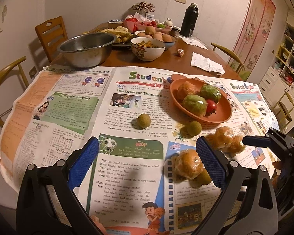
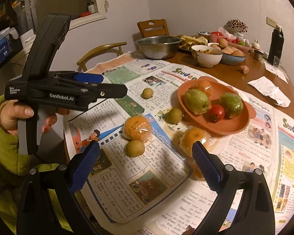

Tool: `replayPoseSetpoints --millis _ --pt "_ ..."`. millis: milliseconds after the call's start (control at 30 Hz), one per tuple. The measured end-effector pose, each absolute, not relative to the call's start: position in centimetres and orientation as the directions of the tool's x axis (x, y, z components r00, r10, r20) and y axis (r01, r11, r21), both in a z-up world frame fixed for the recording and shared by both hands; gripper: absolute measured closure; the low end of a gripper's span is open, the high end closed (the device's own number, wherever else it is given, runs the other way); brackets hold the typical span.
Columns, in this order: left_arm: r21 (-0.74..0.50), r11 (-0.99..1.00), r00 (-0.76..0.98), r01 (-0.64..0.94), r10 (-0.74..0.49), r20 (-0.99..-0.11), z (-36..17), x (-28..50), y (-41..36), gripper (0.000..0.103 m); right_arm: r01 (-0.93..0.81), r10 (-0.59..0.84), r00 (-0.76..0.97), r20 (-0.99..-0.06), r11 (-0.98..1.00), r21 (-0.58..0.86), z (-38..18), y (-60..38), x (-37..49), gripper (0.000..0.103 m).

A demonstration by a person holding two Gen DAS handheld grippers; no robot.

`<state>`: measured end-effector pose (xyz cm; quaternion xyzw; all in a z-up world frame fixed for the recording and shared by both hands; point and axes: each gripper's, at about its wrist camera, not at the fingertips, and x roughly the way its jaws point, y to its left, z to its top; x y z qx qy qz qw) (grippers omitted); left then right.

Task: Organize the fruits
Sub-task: 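Grasp a small round brown fruit with the right tool while the left tool grasps another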

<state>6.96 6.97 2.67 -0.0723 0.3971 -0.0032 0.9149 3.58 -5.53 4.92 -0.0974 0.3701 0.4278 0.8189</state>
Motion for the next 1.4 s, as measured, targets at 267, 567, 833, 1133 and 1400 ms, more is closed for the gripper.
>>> replayPoseSetpoints --millis 267,567,833,1133,1400 --pt "-0.139 0.987 0.678 -0.074 -0.052 -0.733 2.0 7.3 8.1 0.010 -0.791 0.617 0.322 -0.718 0.593 0.154 3.6 -4.2 3.3 0.023" --pt "-0.147 0.987 0.662 -0.069 -0.065 -0.746 0.9 8.7 8.8 0.010 -0.811 0.608 0.274 -0.745 0.563 0.161 2.1 -2.6 3.5 0.057" --pt "-0.142 0.989 0.648 -0.031 -0.088 -0.757 0.2 10.5 8.3 0.027 -0.832 0.588 0.278 -0.760 0.543 0.116 1.2 -1.6 3.5 0.077" --pt "-0.154 0.988 0.613 0.008 -0.127 -0.780 -1.3 12.8 8.1 0.062 -0.812 0.596 0.282 -0.752 0.566 0.144 1.3 -2.9 4.2 0.078" --pt "-0.148 0.989 0.594 0.022 -0.132 -0.794 -2.0 13.9 7.7 0.076 -0.802 0.611 0.284 -0.739 0.574 0.167 1.6 -3.7 4.7 0.078"
